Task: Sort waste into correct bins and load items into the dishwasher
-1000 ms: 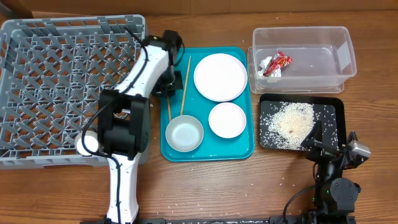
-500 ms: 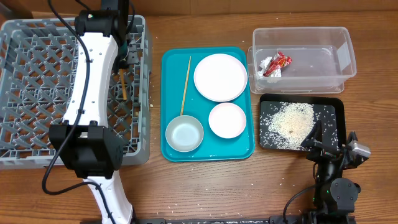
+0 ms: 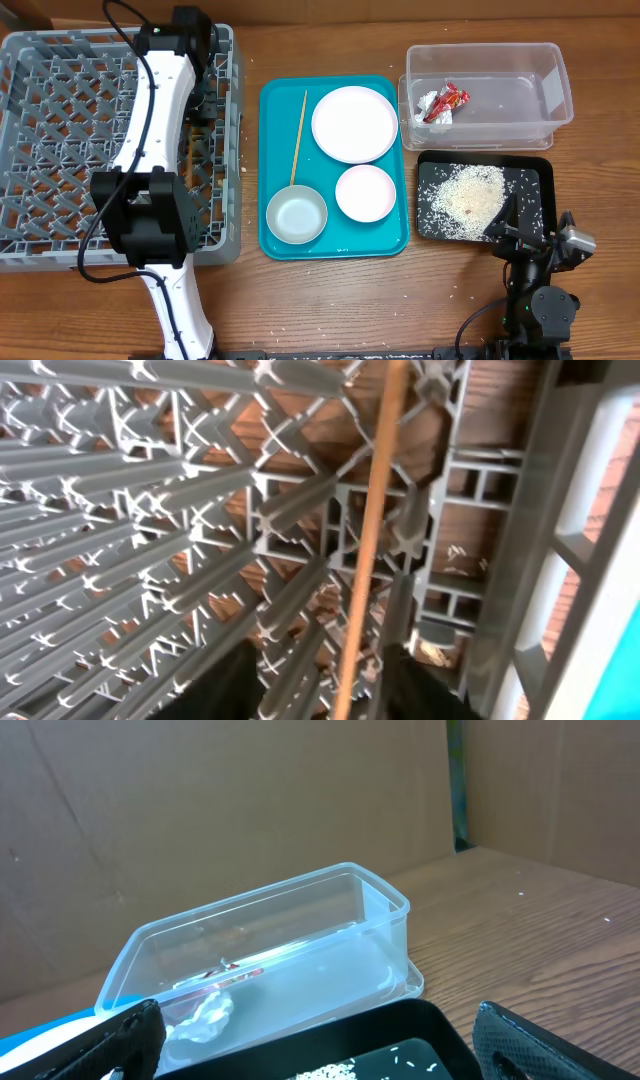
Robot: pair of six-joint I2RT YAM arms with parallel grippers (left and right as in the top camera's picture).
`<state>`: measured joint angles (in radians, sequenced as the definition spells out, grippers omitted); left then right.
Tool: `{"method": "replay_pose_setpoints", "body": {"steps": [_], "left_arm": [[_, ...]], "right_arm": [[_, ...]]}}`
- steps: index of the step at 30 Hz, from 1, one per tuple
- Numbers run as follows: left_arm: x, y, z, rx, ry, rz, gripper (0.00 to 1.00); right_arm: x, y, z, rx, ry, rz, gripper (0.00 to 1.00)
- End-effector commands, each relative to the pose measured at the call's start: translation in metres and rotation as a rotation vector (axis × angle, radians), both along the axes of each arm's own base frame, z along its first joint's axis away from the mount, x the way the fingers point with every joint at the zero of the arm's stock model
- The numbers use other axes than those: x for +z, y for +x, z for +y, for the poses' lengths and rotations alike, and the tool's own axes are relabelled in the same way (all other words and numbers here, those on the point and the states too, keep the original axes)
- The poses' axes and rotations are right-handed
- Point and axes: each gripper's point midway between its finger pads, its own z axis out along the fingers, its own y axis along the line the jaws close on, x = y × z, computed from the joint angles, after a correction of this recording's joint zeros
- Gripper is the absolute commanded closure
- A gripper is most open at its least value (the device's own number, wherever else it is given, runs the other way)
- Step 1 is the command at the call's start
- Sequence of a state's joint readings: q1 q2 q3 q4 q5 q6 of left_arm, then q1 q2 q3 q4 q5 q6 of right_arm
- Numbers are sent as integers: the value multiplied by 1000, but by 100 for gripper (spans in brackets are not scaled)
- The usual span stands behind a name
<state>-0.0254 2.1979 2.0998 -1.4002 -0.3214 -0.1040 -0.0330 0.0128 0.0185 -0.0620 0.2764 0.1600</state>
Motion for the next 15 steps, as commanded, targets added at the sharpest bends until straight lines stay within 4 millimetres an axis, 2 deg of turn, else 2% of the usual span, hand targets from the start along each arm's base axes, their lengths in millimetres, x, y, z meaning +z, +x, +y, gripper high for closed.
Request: {"method": "replay_pose_setpoints", "body": {"steps": [1,4,5,8,10,15], "left_arm": [[9,0,-18,-16,-116,-10,56],[24,4,-49,-42,-283,-42,58],[30,7,-67,-62,-362,-56,59],[33,12,-100,-113,-462,-79,58],[18,21,-129,-187,-438,-102,57],[-28,27,-157,-227,-331,-116,56]], "right_arm": [[-1,0,-1,-6,-1,-6,0],[-1,0,-1,-6,-1,-6,0],[-1,0,-1,-6,-1,-6,0],[-1,0,-1,-6,-1,-6,0],[-1,0,-1,-6,-1,-6,0],[-1,0,-1,-6,-1,-6,0]]}}
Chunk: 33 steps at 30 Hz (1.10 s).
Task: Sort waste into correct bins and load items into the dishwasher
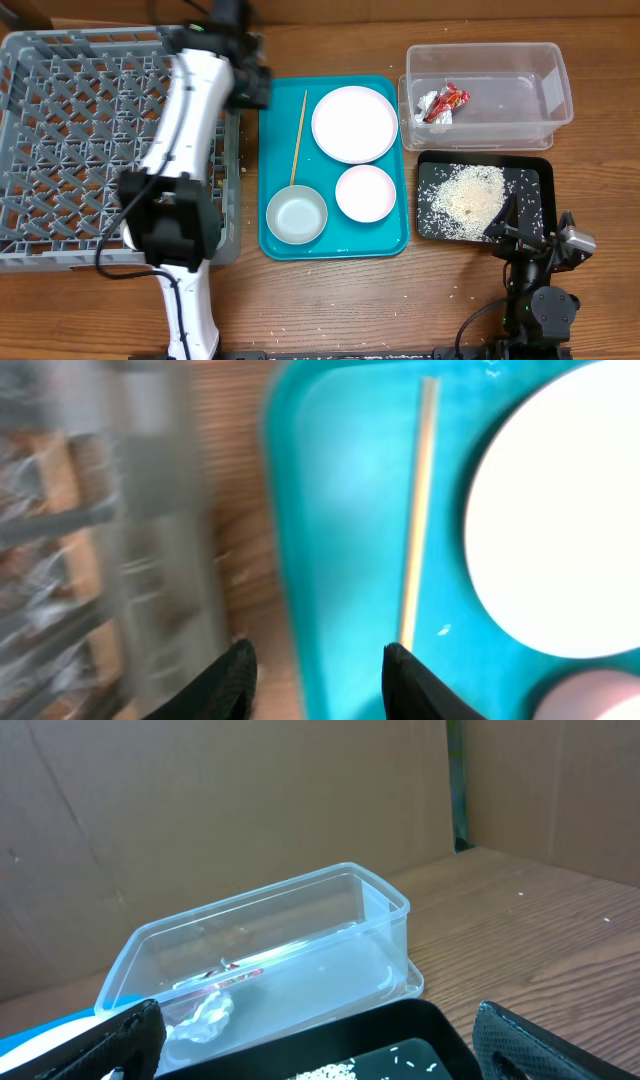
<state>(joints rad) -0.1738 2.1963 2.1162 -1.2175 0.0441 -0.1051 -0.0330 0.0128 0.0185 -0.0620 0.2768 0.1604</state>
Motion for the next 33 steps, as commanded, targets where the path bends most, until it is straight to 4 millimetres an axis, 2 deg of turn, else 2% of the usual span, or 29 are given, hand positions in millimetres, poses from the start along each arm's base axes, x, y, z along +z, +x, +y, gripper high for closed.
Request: {"method": "replay_pose_setpoints", "body": {"steps": [1,4,9,18,20,23,28,31,33], "left_arm": [[-42,-11,-25,-23,73,30,56],[-68,-13,-33,-26,96,19,53],[-98,-22,-46,-50,41,33,60],[-133,-47,-48,-61,12,103,68],[-133,-50,-53,-69,-15,114,69],[-126,-50,-52,-50,-17,118,65],[-93,-38,-52,-38,-25,106,64],[-72,-32,-64,-57,-66,88,64],[-66,-31,-79,-88,-75,68,60]], "right_arm": [[-1,0,-1,-6,-1,-6,0],[-1,0,-1,-6,-1,-6,0],[-1,0,-1,-6,-1,-6,0],[-1,0,-1,-6,-1,-6,0],[-1,0,-1,-6,-1,-6,0],[-1,0,-1,-6,-1,-6,0],[-1,0,-1,-6,-1,-6,0],[-1,0,-1,-6,-1,-6,0],[-1,0,-1,-6,-1,-6,0]]}}
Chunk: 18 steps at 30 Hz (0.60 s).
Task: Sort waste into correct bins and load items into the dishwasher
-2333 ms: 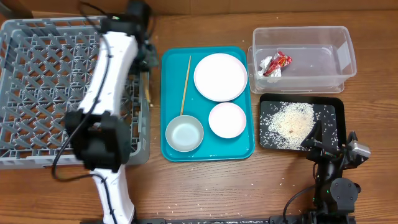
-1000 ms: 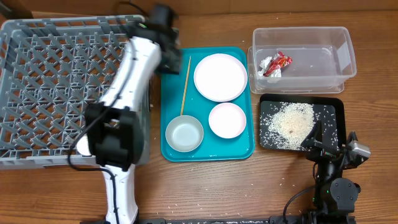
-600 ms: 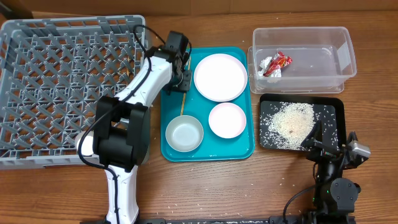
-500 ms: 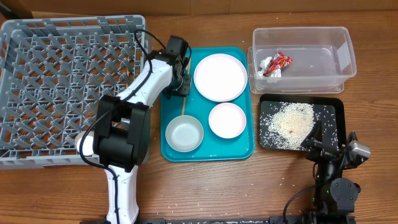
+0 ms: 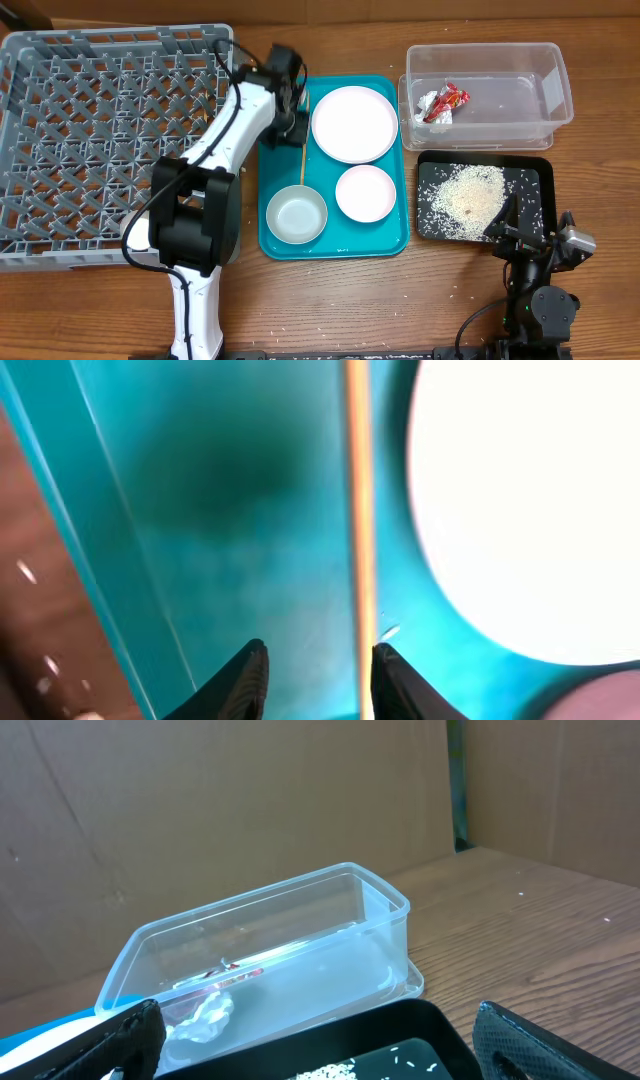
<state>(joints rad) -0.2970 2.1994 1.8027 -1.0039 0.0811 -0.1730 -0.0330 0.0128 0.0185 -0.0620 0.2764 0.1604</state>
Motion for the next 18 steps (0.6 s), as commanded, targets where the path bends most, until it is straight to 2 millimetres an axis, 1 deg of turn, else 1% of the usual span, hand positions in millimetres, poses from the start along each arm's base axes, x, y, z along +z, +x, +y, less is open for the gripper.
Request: {"method": "replay_pose_setpoints", "body": {"steps": [1,3,5,10,13,14,16,18], "left_arm": [[17,8,-23,-19,-37,-50,60],[8,7,-19,14,10,-46,61],[-6,2,-16,53,38,-25,63],[-43,-11,-16,54,42,62,67],[-59,-18,-18,50,34,112,68],[-64,-21,-17,51,40,129,70],[-70,-27,-15,51,54,158,81],[-67,-28,-14,53,55,164,93]], "right_arm": [[-1,0,-1,-6,-1,-6,0],[-1,0,-1,-6,-1,-6,0],[-1,0,-1,-6,-1,-6,0],[-1,0,-1,-6,-1,-6,0],[-1,0,-1,-6,-1,-6,0],[-1,0,-1,-6,-1,-6,0],[-1,0,-1,-6,-1,-6,0],[-1,0,-1,-6,-1,-6,0]]}}
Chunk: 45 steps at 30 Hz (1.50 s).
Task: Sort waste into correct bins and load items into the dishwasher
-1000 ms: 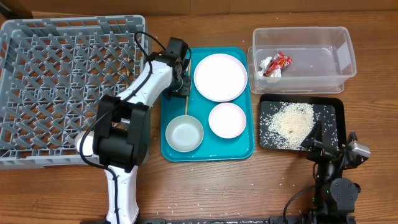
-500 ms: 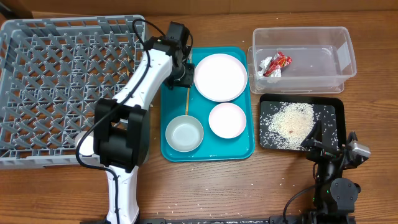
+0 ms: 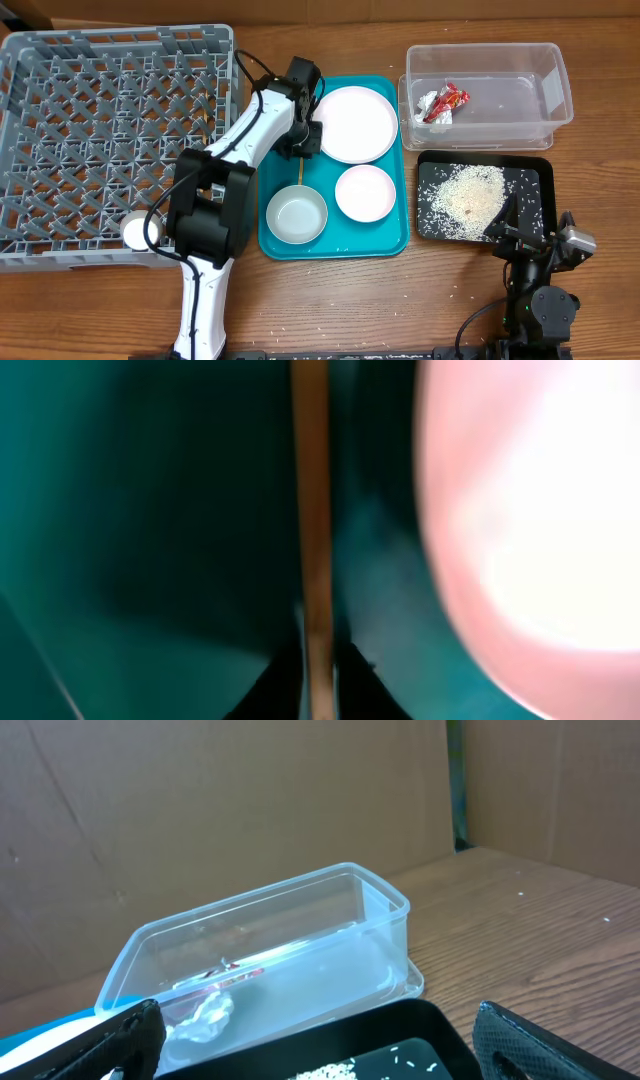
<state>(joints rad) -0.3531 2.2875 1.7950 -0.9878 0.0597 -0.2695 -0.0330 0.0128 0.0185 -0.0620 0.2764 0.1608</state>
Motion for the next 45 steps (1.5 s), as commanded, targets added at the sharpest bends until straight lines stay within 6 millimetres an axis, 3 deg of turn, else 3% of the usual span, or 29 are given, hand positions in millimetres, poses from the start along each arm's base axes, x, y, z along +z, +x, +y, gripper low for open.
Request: {"method": "replay_pose_setpoints", "body": {"steps": [1,4,6,8,9,10,13,14,18,27,33,35,37,39,43,45], "left_arm": [[-20,-14,8,16,23,84,96],[11,-5,18,43,19,60,96],[44,3,32,69,33,18,96],[84,12,53,99,64,-49,96],[123,17,73,119,89,-122,96],[144,19,84,122,99,-164,96],[186,17,114,138,137,-256,96],[199,11,134,161,179,-272,96],[193,-7,172,216,272,-193,96],[126,-29,204,197,317,-17,96],[136,-28,213,220,329,-35,82],[148,-27,211,222,322,-50,79],[162,-26,207,217,305,-63,67],[174,-28,197,211,260,-68,65],[192,-29,159,180,70,-87,76],[202,-35,128,104,-48,-92,87]], "right_arm": [[-1,0,-1,-6,-1,-6,0],[-1,0,-1,-6,-1,-6,0],[-1,0,-1,-6,-1,-6,0],[-1,0,-1,-6,-1,-6,0],[-1,0,-1,-6,-1,-6,0],[-1,0,-1,-6,-1,-6,0],[-1,0,-1,-6,-1,-6,0],[-1,0,-1,-6,-1,-6,0],[-1,0,-1,-6,-1,-6,0],[-1,0,-1,-6,-1,-6,0],[-1,0,-1,-6,-1,-6,0],[-1,0,-1,-6,-1,-6,0],[-1,0,-1,-6,-1,-6,0],[-1,0,-1,-6,-1,-6,0],[-1,0,-1,-6,-1,-6,0],[-1,0,-1,-6,-1,-6,0]]}}
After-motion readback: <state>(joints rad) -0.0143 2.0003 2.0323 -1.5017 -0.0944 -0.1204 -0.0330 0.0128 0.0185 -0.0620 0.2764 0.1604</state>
